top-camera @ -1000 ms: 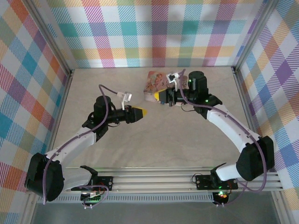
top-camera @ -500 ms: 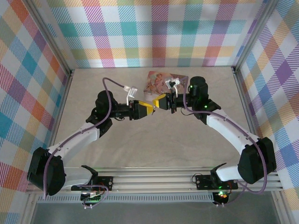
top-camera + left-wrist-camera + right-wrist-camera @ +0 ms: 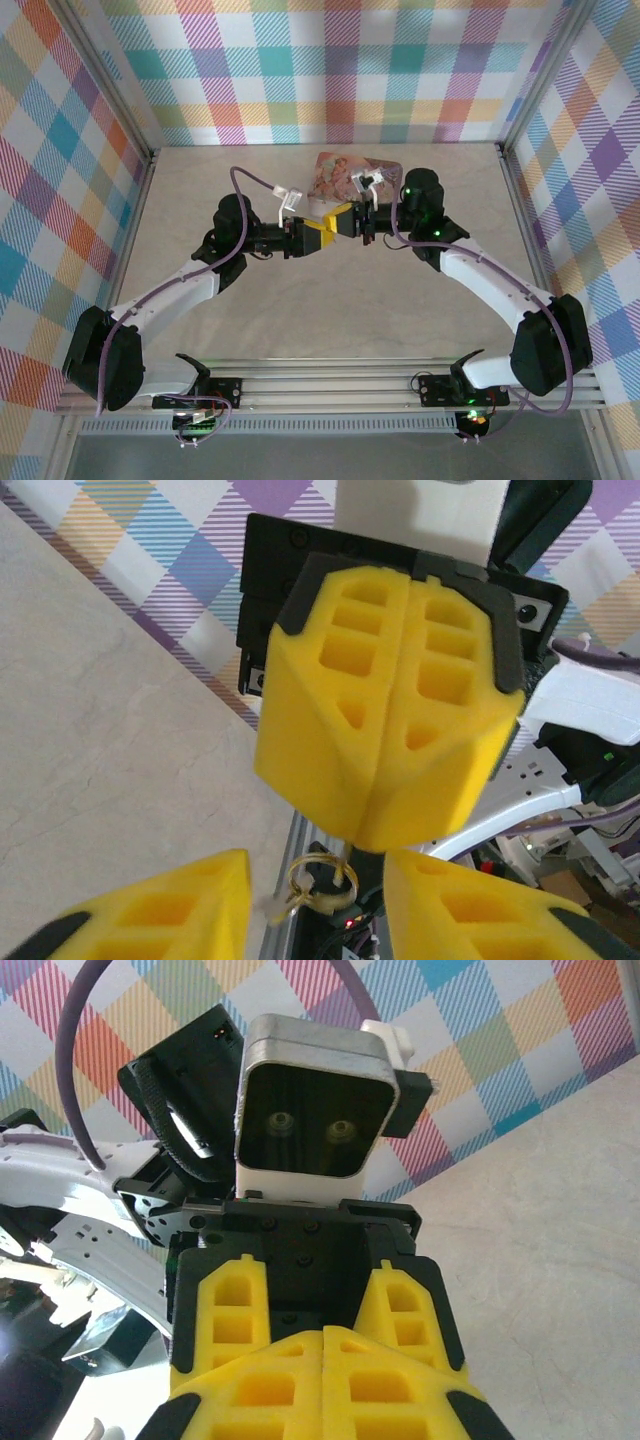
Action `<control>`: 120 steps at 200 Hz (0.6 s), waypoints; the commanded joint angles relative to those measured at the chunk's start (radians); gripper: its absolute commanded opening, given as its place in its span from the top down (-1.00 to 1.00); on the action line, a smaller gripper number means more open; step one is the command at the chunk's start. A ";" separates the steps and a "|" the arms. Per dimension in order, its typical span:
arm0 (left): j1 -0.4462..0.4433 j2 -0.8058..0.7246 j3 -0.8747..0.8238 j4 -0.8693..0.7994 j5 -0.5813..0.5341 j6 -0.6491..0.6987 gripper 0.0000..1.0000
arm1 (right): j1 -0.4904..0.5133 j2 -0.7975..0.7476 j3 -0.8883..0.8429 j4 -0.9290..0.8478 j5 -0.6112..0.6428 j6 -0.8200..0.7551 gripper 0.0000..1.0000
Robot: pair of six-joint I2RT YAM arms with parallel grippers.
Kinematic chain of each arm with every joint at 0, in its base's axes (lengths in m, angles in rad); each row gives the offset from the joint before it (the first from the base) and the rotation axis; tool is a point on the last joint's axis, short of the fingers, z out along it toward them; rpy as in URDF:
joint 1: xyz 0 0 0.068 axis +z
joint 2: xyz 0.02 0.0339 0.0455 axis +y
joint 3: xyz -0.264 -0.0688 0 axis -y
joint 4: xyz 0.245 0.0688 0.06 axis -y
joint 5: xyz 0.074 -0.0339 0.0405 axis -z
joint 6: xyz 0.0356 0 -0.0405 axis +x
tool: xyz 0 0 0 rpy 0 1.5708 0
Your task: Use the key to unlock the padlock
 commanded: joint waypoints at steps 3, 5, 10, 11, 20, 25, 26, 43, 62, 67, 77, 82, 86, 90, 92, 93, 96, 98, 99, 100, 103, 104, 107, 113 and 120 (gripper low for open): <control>-0.007 -0.008 0.042 0.014 -0.027 0.033 0.61 | 0.013 -0.010 -0.009 0.060 -0.004 0.021 1.00; -0.006 -0.009 0.042 0.015 -0.029 0.034 0.67 | 0.013 -0.010 -0.010 0.061 -0.003 0.022 1.00; -0.006 -0.012 0.039 0.014 -0.035 0.036 0.79 | 0.015 -0.011 -0.010 0.064 -0.002 0.023 1.00; -0.006 -0.012 0.039 0.015 -0.036 0.036 0.82 | 0.015 -0.012 -0.010 0.064 -0.003 0.024 1.00; -0.006 -0.021 0.031 0.011 -0.051 0.046 1.00 | 0.015 -0.013 -0.010 0.067 0.001 0.028 1.00; -0.006 -0.026 0.026 0.005 -0.061 0.053 1.00 | 0.017 -0.015 -0.010 0.067 0.004 0.030 1.00; -0.005 -0.026 0.026 0.005 -0.062 0.055 1.00 | 0.017 -0.015 -0.010 0.067 0.004 0.030 1.00; -0.006 -0.042 0.016 -0.028 -0.089 0.088 1.00 | 0.016 -0.019 -0.001 0.041 0.019 0.035 0.98; -0.005 -0.060 0.004 -0.083 -0.115 0.126 1.00 | 0.017 -0.033 0.012 -0.028 0.088 0.039 0.58; -0.005 -0.064 0.003 -0.102 -0.124 0.142 1.00 | 0.016 -0.038 0.016 -0.046 0.106 0.039 0.45; -0.005 -0.073 0.003 -0.150 -0.142 0.173 1.00 | 0.016 -0.049 0.023 -0.078 0.142 0.041 0.22; -0.004 -0.077 0.003 -0.173 -0.152 0.190 1.00 | 0.015 -0.054 0.028 -0.092 0.156 0.040 0.14; -0.006 -0.081 0.003 -0.188 -0.158 0.205 1.00 | 0.015 -0.057 0.032 -0.103 0.164 0.041 0.09; -0.005 -0.085 0.003 -0.205 -0.161 0.215 1.00 | 0.015 -0.061 0.037 -0.116 0.173 0.040 0.05; -0.006 -0.087 0.003 -0.210 -0.162 0.221 1.00 | 0.015 -0.064 0.040 -0.123 0.177 0.040 0.02; -0.006 -0.088 0.003 -0.215 -0.162 0.224 1.00 | 0.015 -0.064 0.040 -0.126 0.180 0.040 0.02; -0.004 -0.091 0.003 -0.225 -0.163 0.230 1.00 | 0.015 -0.066 0.045 -0.138 0.184 0.038 -0.01; -0.004 -0.092 0.004 -0.228 -0.164 0.236 1.00 | 0.015 -0.068 0.047 -0.145 0.186 0.037 -0.02; -0.004 -0.093 0.003 -0.233 -0.164 0.239 1.00 | 0.015 -0.068 0.049 -0.150 0.187 0.037 -0.02; -0.004 -0.093 0.004 -0.237 -0.164 0.243 1.00 | 0.014 -0.069 0.051 -0.152 0.190 0.037 -0.03; -0.004 -0.097 0.006 -0.246 -0.163 0.250 1.00 | 0.015 -0.071 0.055 -0.164 0.192 0.034 -0.04; -0.005 -0.097 0.007 -0.250 -0.162 0.253 1.00 | 0.014 -0.071 0.057 -0.169 0.192 0.032 -0.04; -0.005 -0.099 0.009 -0.262 -0.161 0.262 1.00 | 0.013 -0.073 0.061 -0.179 0.194 0.030 -0.05; -0.004 -0.100 0.013 -0.287 -0.157 0.279 1.00 | 0.013 -0.073 0.071 -0.204 0.194 0.023 -0.06; -0.004 -0.104 0.025 -0.320 -0.148 0.299 1.00 | 0.013 -0.073 0.083 -0.239 0.190 0.011 -0.06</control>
